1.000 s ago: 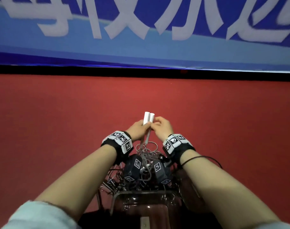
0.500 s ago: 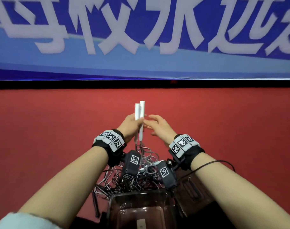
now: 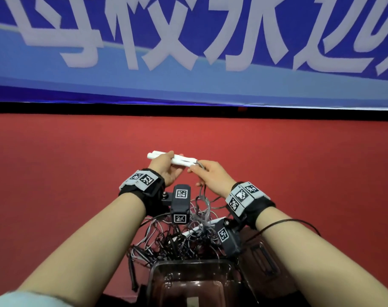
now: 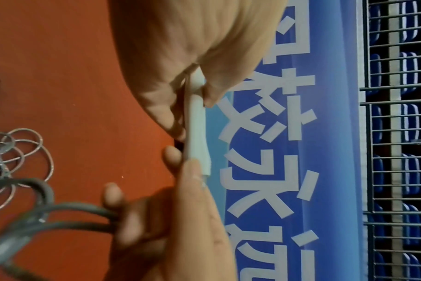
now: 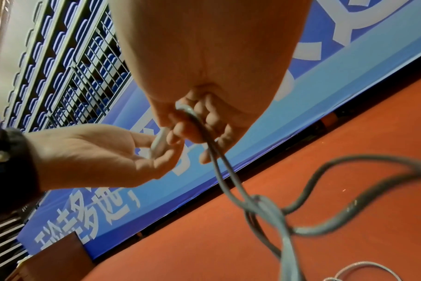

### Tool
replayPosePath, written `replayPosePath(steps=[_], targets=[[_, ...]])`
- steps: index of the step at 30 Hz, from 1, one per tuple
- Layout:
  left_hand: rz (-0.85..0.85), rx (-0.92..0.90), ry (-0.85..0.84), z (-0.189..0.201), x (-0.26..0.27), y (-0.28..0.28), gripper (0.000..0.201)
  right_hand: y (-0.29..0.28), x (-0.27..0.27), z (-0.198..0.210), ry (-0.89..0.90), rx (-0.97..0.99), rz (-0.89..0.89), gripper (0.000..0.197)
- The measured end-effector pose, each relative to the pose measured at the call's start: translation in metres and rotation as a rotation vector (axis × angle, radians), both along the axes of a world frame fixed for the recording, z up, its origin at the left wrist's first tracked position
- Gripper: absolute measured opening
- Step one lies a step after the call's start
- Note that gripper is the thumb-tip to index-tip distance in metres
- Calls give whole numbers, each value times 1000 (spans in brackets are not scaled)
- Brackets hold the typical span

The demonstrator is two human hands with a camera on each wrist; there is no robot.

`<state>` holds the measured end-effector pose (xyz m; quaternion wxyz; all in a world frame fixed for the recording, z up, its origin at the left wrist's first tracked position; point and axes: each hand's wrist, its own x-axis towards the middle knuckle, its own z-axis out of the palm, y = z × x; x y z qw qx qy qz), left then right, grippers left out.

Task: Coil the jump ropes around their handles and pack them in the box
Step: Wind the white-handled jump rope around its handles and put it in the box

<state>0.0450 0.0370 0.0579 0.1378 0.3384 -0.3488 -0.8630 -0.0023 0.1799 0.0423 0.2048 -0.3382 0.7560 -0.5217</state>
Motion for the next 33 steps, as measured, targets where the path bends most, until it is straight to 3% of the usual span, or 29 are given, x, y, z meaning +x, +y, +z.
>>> replayPosePath(steps=[4,10,14,17,21,23,26,30,33], targets=[[-92,-105,-154,-20,8,-6,20,-2,9,-2,51,40,-54,28],[-11,-270,-125,-44,11,-5,40,0,9,-2,32,47,-131,26],[-41,-414,-281,-58,7,3,42,3,9,-4,8,94,-183,29],[-135,-786,-436,-60,12,9,58,5,10,-10,26,131,-235,32],[-393,-1297,-188,-53,24,22,78,10,19,-9,176,248,-223,32],[-530,-1436,-104,-48,29,28,66,10,22,-8,209,268,-199,34],[-619,-1491,-50,-37,35,36,30,12,23,-8,250,279,-141,30],[-706,-1581,-98,-30,34,37,20,23,19,-11,236,249,-75,28],[-593,-1472,-140,-32,32,30,21,28,15,-12,214,260,-7,23]])
